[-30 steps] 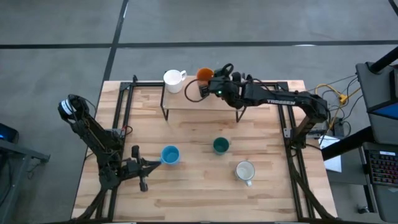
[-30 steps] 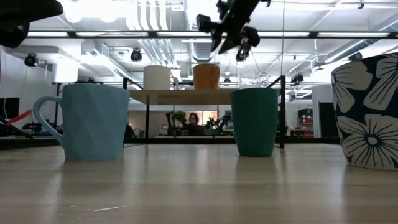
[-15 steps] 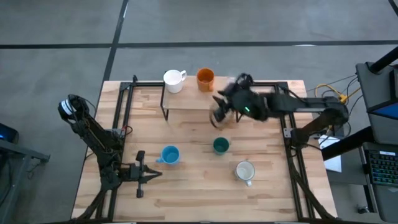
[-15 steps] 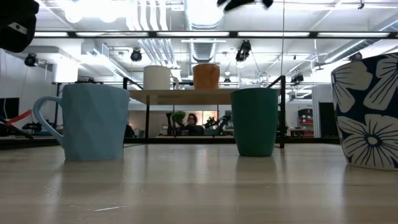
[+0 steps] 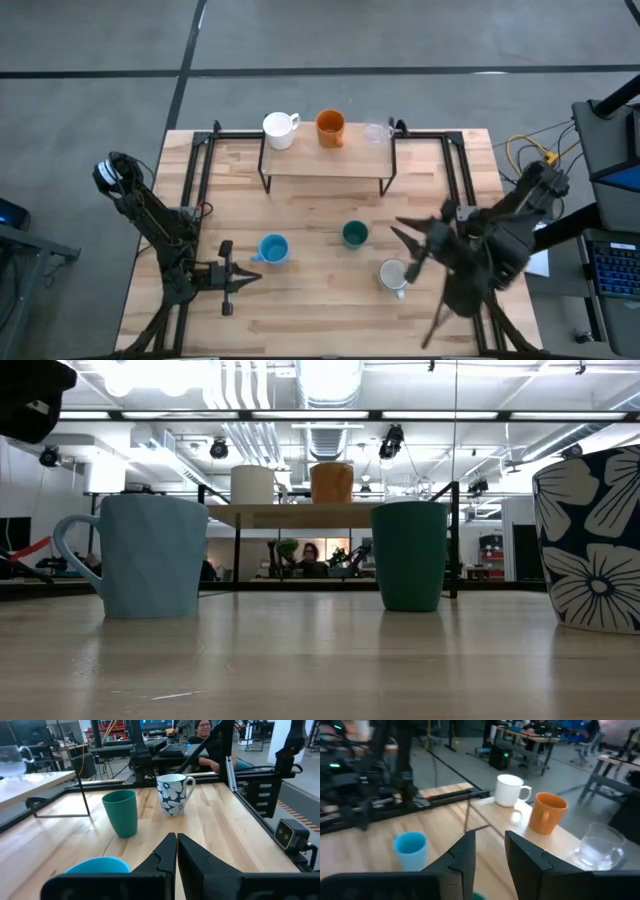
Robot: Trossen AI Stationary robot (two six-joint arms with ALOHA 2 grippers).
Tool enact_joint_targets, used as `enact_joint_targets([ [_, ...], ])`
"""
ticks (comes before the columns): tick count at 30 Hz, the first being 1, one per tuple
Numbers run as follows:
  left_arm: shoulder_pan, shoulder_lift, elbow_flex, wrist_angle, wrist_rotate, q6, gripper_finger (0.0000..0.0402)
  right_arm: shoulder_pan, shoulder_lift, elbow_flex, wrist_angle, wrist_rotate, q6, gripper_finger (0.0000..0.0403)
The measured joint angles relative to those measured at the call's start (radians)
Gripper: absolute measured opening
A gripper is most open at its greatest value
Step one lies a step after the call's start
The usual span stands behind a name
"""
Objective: Stack small to large cups/mugs on shelf
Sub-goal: Put the blue cup on the shelf
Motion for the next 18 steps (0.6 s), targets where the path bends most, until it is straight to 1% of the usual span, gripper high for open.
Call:
enact_joint_targets([
  [4, 0.0, 0.001, 0.0, -0.001, 0.003, -0.02, 0.0, 0.088, 0.007, -0.009, -0.083, 0.006, 0.16, 0.0091],
  [6, 0.0, 0.001, -0.002, -0.007, 0.003, -0.093, 0.0, 0.118, 0.017, -0.024, -0.085, 0.004, 0.199, 0.0091],
  [9, 0.0, 0.001, -0.002, -0.081, 0.019, -0.185, 0.0, 0.146, 0.03, -0.05, -0.083, 0.002, 0.255, 0.0094],
  [12, 0.004, 0.001, 0.027, -0.28, 0.073, -0.265, 0.0, 0.15, 0.042, -0.081, -0.084, 0.006, 0.33, 0.0098],
  [15, 0.022, 0.001, 0.074, -0.561, 0.08, -0.44, 0.0, 0.147, 0.053, -0.099, -0.083, 0.005, 0.347, 0.0107],
  [18, 0.031, 0.001, 0.149, -0.856, 0.083, -0.628, 0.0, 0.139, 0.061, -0.104, -0.081, 0.006, 0.359, 0.0118],
])
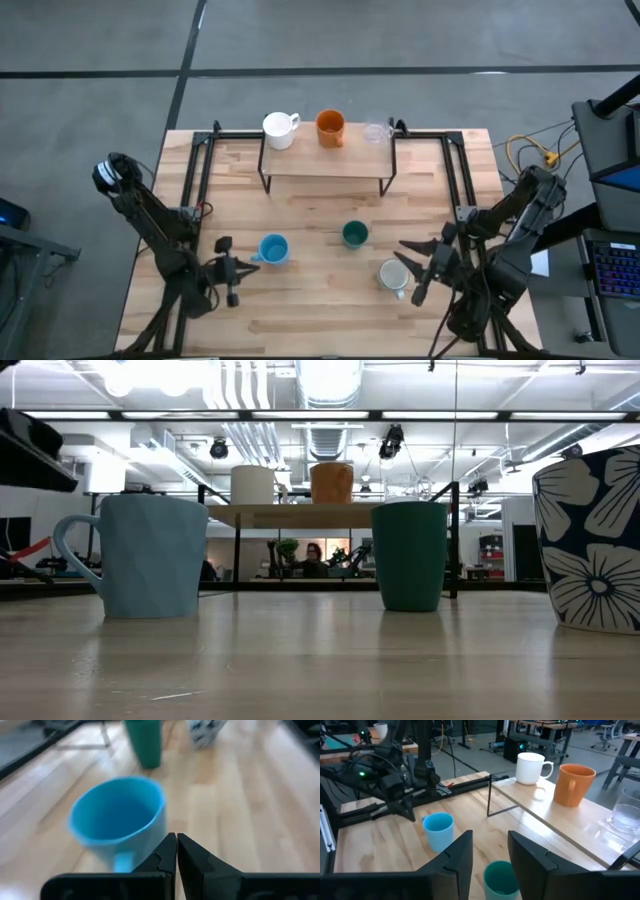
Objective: Stack small to large cups/mugs on shelf
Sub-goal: Put the blue cup on the shelf
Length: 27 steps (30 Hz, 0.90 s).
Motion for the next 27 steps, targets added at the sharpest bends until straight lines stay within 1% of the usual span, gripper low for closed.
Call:
enact_joint_targets([
  [2, 0.003, 0.004, 0.054, -0.16, 0.0, -0.107, 0.0003, 0.0, 0.003, -0.002, 0.0, -0.001, 0.004, 0.0126],
  [4, 0.003, 0.016, 0.104, -0.25, 0.014, -0.134, 0.0015, 0.0, 0.002, -0.004, 0.0, 0.001, 0.018, 0.0133],
  [10, 0.003, 0.078, 0.211, -0.278, 0.052, -0.103, 0.008, 0.0, 0.001, -0.005, 0.001, 0.0, 0.027, 0.0149],
  [12, 0.006, 0.096, 0.238, -0.327, 0.106, -0.143, 0.0101, 0.0, 0.001, -0.005, 0.001, -0.002, 0.027, 0.0152],
  [13, 0.007, 0.103, 0.253, -0.373, 0.135, -0.205, 0.011, 0.0, 0.001, -0.005, 0.001, -0.002, 0.03, 0.0152],
  [15, 0.007, 0.116, 0.278, -0.515, 0.184, -0.392, 0.0121, 0.0, 0.001, -0.005, 0.002, -0.002, 0.034, 0.0152],
  [18, 0.008, 0.143, 0.302, -0.769, 0.261, -0.69, 0.0125, 0.0, 0.001, -0.005, 0.002, -0.002, 0.034, 0.0153],
  [20, 0.003, 0.165, 0.307, -0.891, 0.286, -0.833, 0.0125, 0.0, 0.001, -0.005, 0.002, -0.002, 0.033, 0.0153],
  [22, 0.0, 0.183, 0.31, -0.917, 0.281, -0.889, 0.0125, 0.0, 0.001, -0.005, 0.002, -0.002, 0.029, 0.0153],
  [27, 0.0, 0.205, 0.313, -0.867, 0.232, -0.895, 0.0125, 0.0, 0.001, -0.005, 0.002, -0.003, 0.021, 0.0153],
])
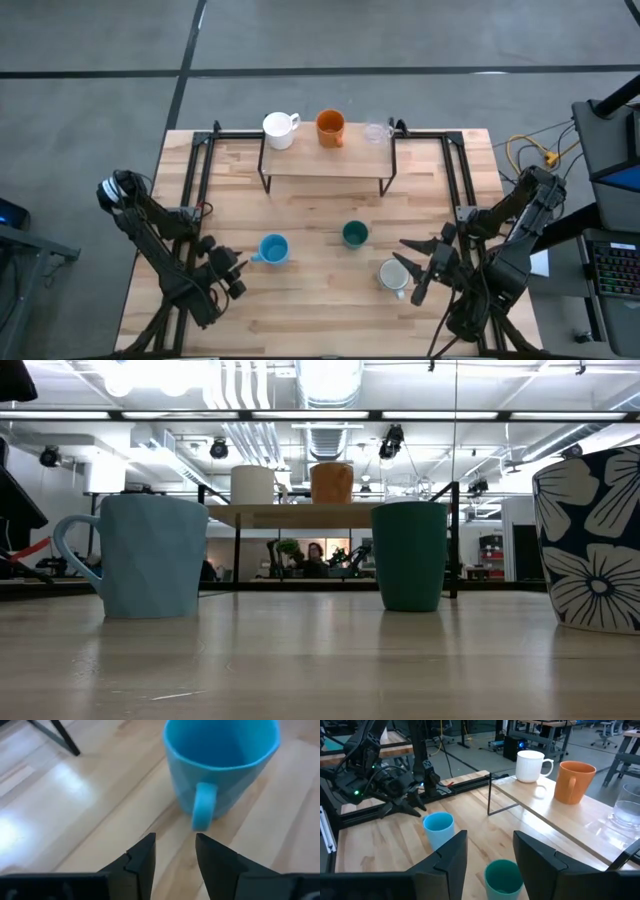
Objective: Stack small to large cups/mugs on shelf
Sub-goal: Put the blue cup on the shelf
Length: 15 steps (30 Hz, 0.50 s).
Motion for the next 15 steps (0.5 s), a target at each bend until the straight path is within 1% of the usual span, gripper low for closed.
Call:
enact_joint_targets([
  [6, 0.0, -0.023, -0.008, 0.048, -0.008, -0.001, 0.0125, 0.0, 0.0, 0.0, 0.0, -0.001, -0.005, 0.0153],
  [15, 0.008, -0.024, -0.026, 0.088, -0.052, 0.025, 0.0125, 0.0, 0.0, 0.0, 0.0, 0.0, -0.022, 0.0151],
])
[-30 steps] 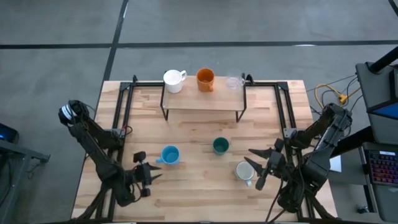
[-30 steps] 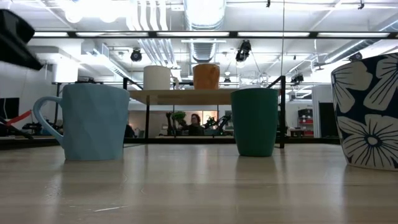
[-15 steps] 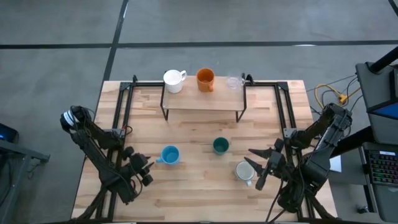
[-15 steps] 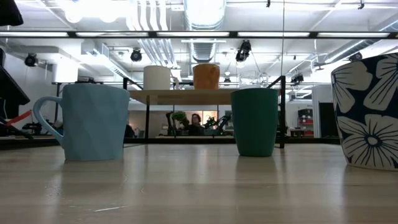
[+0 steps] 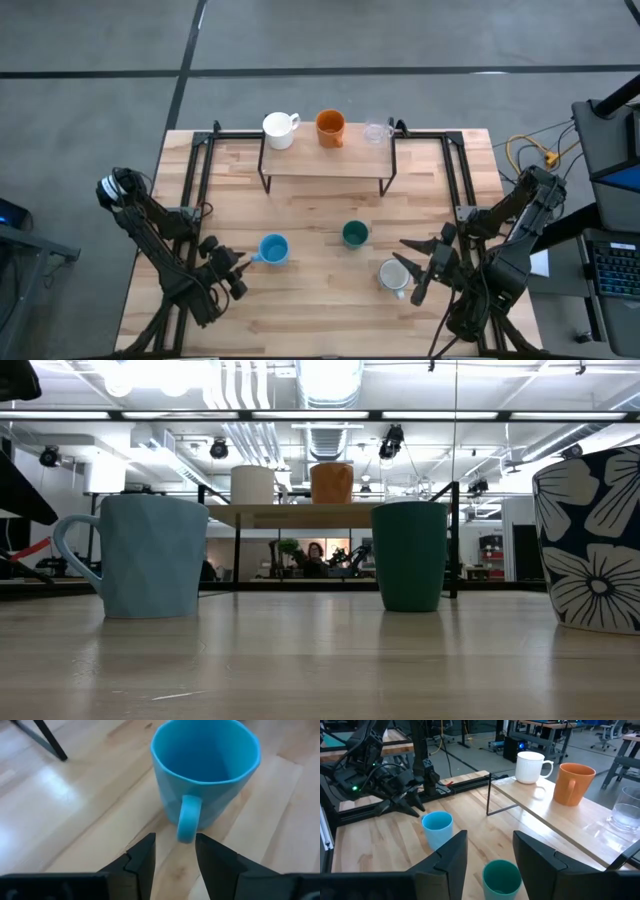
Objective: Stack small to large cups/mugs on shelf
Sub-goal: Put the blue cup on the shelf
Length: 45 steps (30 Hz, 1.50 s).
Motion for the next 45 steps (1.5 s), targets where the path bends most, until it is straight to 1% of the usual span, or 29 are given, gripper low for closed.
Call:
enact_joint_targets([
  [12, 0.003, 0.0, -0.005, 0.015, -0.026, 0.032, 0.0125, 0.0, 0.0, 0.0, 0.002, 0.003, -0.012, 0.0152],
  [15, 0.005, 0.0, -0.005, 0.036, -0.035, 0.041, 0.0125, 0.0, 0.0, 0.0, 0.002, 0.003, -0.015, 0.0153],
  [18, 0.017, 0.0, -0.008, 0.076, -0.037, 0.084, 0.0125, 0.0, 0.001, 0.0, 0.003, 0.003, -0.016, 0.0152],
  [25, 0.07, 0.0, -0.067, 0.169, -0.032, 0.141, 0.0125, 0.0, 0.001, 0.0, 0.005, 0.003, -0.019, 0.0149],
  [30, 0.097, 0.0, -0.099, 0.197, -0.031, 0.161, 0.0124, 0.0, 0.001, 0.0, 0.005, 0.003, -0.023, 0.015],
  [32, 0.1, 0.0, -0.104, 0.199, -0.031, 0.166, 0.011, 0.0, 0.001, 0.0, 0.005, 0.003, -0.026, 0.015],
  [33, 0.102, 0.0, -0.107, 0.198, -0.03, 0.171, 0.0096, 0.0, 0.001, 0.0, 0.006, 0.003, -0.026, 0.015],
  [36, 0.105, -0.001, -0.118, 0.219, -0.017, 0.211, 0.0031, 0.0, 0.001, 0.0, 0.005, 0.003, -0.026, 0.0149],
  [37, 0.105, -0.001, -0.119, 0.234, -0.015, 0.226, 0.0025, 0.0, 0.001, 0.0, 0.005, 0.003, -0.026, 0.0148],
  [41, 0.105, -0.001, -0.131, 0.306, -0.028, 0.297, 0.0025, 0.0, 0.001, 0.0, 0.005, 0.003, -0.026, 0.015],
  [45, 0.105, 0.0, -0.133, 0.466, -0.019, 0.455, 0.0025, 0.0, 0.001, 0.0, 0.005, 0.003, -0.028, 0.0149],
])
